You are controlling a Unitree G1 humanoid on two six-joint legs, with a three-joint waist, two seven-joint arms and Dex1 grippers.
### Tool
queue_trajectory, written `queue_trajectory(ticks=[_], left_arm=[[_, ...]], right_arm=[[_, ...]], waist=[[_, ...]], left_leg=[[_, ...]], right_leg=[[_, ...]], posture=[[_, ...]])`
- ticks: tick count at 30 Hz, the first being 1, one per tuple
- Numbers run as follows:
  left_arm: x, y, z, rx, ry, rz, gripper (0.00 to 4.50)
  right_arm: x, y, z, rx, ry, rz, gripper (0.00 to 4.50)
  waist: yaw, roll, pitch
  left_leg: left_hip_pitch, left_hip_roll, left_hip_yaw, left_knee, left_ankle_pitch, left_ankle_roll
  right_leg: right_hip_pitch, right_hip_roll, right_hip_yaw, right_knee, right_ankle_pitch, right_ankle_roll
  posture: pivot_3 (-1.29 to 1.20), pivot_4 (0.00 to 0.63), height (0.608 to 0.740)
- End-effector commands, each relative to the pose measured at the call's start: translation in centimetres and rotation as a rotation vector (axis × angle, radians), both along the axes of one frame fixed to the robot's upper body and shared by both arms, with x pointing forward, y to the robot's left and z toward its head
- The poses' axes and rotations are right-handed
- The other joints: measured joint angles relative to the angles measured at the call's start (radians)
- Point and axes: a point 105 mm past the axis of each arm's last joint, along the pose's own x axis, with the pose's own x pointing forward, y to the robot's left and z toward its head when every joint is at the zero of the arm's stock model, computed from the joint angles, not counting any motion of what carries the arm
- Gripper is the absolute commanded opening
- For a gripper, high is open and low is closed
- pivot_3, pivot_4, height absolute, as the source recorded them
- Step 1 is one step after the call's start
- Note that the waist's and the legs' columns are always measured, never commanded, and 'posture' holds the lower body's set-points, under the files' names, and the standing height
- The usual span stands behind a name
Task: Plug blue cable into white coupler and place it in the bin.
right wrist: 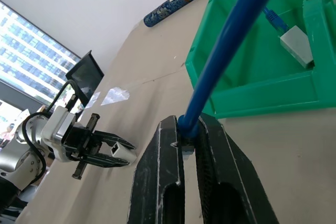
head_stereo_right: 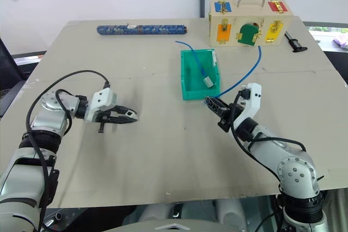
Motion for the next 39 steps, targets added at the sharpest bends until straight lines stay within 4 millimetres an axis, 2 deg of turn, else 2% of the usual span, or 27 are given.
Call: queue_trajectory(ticks=[1, 6, 10, 14, 17, 21, 27, 39], left_arm=[[-0.3, -1.3, 0.6, -0.058, -0.011, -0.018, 0.76], [-1.5, -6.5, 0.9, -0.124, -0.008, -0.034, 0.76], [-2.1, -11.1, 1.0, -0.141, -0.018, -0.012, 0.76], [-1.9, -14.8, 1.1, -0.147, -0.042, -0.008, 0.76], [-1.6, -16.5, 0.5, -0.114, -0.056, -0.020, 0.76], [-0.9, -17.9, -0.3, -0.072, -0.077, -0.039, 0.76], [-0.4, -18.4, -0.8, -0.058, -0.094, -0.071, 0.76], [-0.6, -18.4, -1.1, -0.060, -0.088, -0.109, 0.76]], right_arm=[[-0.5, -0.3, 1.5, -0.046, -0.094, 0.003, 0.00], [-0.5, -0.3, 2.1, -0.262, -0.240, 0.040, 0.00], [-0.8, 0.0, 2.3, -0.390, -0.340, 0.137, 0.00], [-1.2, 0.5, 2.0, -0.514, -0.394, 0.276, 0.00], [-1.2, 1.0, 1.7, -0.586, -0.433, 0.375, 0.00], [-0.2, 2.1, 0.6, -0.713, -0.496, 0.506, 0.00], [1.2, 3.4, -1.2, -0.785, -0.518, 0.603, 0.00], [2.9, 4.1, -2.3, -0.796, -0.482, 0.589, 0.00]], waist=[[0.000, 0.000, 0.000], [0.002, 0.000, 0.000], [0.004, 0.000, 0.000], [0.001, 0.001, 0.001], [0.003, -0.001, 0.000], [0.003, -0.001, 0.000], [0.007, -0.001, 0.000], [0.023, 0.000, 0.000]], left_leg=[[0.000, 0.000, 0.000, 0.000, 0.000, 0.000], [-0.001, 0.000, 0.000, 0.001, 0.000, 0.000], [-0.001, 0.000, -0.002, 0.002, 0.000, 0.000], [0.000, 0.000, -0.001, 0.002, 0.000, 0.000], [0.000, -0.002, 0.002, 0.003, 0.000, 0.000], [0.000, -0.001, 0.004, 0.003, 0.000, 0.000], [0.000, -0.002, 0.004, 0.003, 0.000, 0.000], [0.000, -0.002, -0.001, 0.003, 0.000, 0.000]], right_leg=[[0.000, 0.000, 0.000, 0.000, 0.000, 0.000], [0.000, -0.001, 0.000, 0.000, 0.000, 0.000], [0.001, 0.000, -0.001, 0.000, 0.000, 0.000], [0.001, 0.001, 0.000, 0.000, 0.000, 0.000], [0.002, 0.001, -0.001, 0.000, 0.000, 0.000], [0.003, 0.001, -0.001, -0.001, 0.000, 0.000], [0.003, 0.001, -0.001, -0.001, 0.000, 0.000], [0.002, 0.000, -0.001, -0.001, 0.000, 0.000]], posture=[[0.00, 0.150, 0.740], [0.00, 0.150, 0.740], [0.00, 0.150, 0.740], [0.00, 0.150, 0.740], [0.00, 0.150, 0.740], [0.00, 0.150, 0.740], [0.00, 0.150, 0.740], [0.00, 0.150, 0.740]])
